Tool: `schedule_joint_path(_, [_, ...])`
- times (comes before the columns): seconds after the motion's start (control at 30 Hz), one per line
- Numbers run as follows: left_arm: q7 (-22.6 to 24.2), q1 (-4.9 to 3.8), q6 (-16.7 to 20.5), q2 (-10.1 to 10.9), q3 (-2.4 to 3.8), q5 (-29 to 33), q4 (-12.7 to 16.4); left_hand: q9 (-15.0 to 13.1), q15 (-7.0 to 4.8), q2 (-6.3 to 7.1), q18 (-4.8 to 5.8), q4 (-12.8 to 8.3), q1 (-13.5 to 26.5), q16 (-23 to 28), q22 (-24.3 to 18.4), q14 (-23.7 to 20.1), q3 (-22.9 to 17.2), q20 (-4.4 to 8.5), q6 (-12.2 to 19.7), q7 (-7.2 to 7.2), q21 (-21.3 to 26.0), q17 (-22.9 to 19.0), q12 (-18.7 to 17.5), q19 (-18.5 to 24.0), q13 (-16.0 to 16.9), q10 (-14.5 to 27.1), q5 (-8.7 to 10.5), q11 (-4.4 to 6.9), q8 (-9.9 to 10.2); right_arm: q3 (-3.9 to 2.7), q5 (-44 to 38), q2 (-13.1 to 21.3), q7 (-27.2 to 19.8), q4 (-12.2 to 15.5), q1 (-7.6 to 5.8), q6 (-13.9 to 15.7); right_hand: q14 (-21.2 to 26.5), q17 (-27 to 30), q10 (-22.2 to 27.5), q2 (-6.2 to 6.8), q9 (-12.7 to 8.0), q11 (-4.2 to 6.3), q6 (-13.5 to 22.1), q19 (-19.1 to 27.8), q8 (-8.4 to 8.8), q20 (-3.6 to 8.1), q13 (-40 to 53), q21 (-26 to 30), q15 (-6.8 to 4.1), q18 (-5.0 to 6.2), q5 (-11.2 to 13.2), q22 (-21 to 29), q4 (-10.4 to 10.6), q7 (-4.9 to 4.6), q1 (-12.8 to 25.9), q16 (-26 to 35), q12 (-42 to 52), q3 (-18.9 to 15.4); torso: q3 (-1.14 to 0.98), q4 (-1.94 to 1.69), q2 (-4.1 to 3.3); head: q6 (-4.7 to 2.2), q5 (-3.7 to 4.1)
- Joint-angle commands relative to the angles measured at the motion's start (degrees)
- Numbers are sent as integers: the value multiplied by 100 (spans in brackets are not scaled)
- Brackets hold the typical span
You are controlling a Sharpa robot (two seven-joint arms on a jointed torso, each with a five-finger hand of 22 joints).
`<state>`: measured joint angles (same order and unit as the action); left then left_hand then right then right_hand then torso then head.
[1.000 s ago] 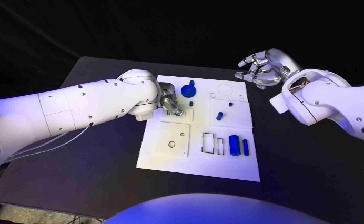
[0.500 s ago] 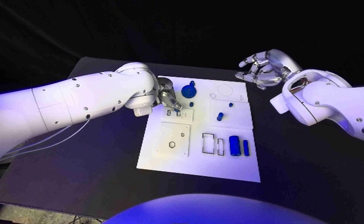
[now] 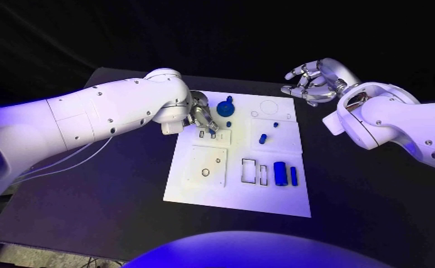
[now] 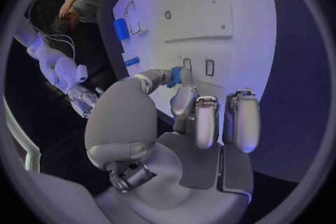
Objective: Assemble the parts on the task board
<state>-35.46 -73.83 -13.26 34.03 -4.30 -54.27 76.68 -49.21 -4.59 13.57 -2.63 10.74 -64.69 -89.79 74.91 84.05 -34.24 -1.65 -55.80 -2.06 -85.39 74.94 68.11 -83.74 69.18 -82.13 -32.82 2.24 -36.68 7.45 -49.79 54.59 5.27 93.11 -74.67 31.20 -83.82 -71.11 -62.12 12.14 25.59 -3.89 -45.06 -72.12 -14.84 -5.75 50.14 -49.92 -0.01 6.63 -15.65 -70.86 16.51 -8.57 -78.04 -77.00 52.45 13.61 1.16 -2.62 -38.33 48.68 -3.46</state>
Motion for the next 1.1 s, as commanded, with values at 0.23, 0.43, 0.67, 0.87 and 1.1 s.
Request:
schedule_joint_path(0.23, [-1,-16,-320,-144,-48,-221,-117,-4,-48,-41,104,-1189,-19,-21,1076,595,-1194,10,8,31,-2,1506,-22,-176,-3,-31,23,3,-9,0,-25,-9,-41,5,3,-10,10,9,-40,14,-4,13,67,23,-55,-10,-22,56,-34,105,-22,13,-1,1,57,41,23,44,9,3,-2,7,-3])
schedule_joint_path(0.43, [11,-16,-342,-172,-56,-324,-150,-4,-48,-41,105,-1189,-20,-21,1079,595,-1194,10,9,31,-5,1506,-22,-179,-4,-31,24,3,-9,0,-25,-9,-42,4,3,-9,10,9,-40,14,-4,13,67,23,-55,-10,-22,56,-34,105,-22,13,-1,1,57,41,23,44,8,-5,-1,16,2])
schedule_joint_path(0.67, [36,-15,-283,-190,-61,-463,-155,-4,-48,-46,106,-1192,-24,-21,1081,595,-1197,11,11,30,-7,1506,-17,-181,3,-34,26,2,-6,0,-25,-13,-46,3,3,-9,10,9,-40,14,-4,13,67,23,-55,-10,-22,56,-34,105,-22,13,-1,1,57,41,23,44,10,-4,-2,19,3])
schedule_joint_path(0.87, [36,-15,-370,-182,-64,-491,-142,-4,-48,-46,106,-1192,-24,-21,1081,595,-1197,11,11,30,-7,1506,-17,-181,3,-34,26,2,-6,0,-25,-11,-44,2,3,-12,10,9,-40,14,-4,13,67,23,-55,-10,-22,56,-34,105,-22,13,-1,1,57,41,23,44,8,-3,-2,27,-2])
schedule_joint_path(1.1, [38,-15,-443,-173,-70,-497,-110,-5,-48,-48,104,-1195,-27,-21,1078,595,-1197,11,12,29,-3,1506,-28,-176,-8,-31,29,1,-4,0,-25,-12,-45,0,3,-13,10,9,-40,14,-4,13,67,23,-55,-10,-22,56,-34,105,-22,13,-1,1,57,41,23,44,9,-8,1,31,2])
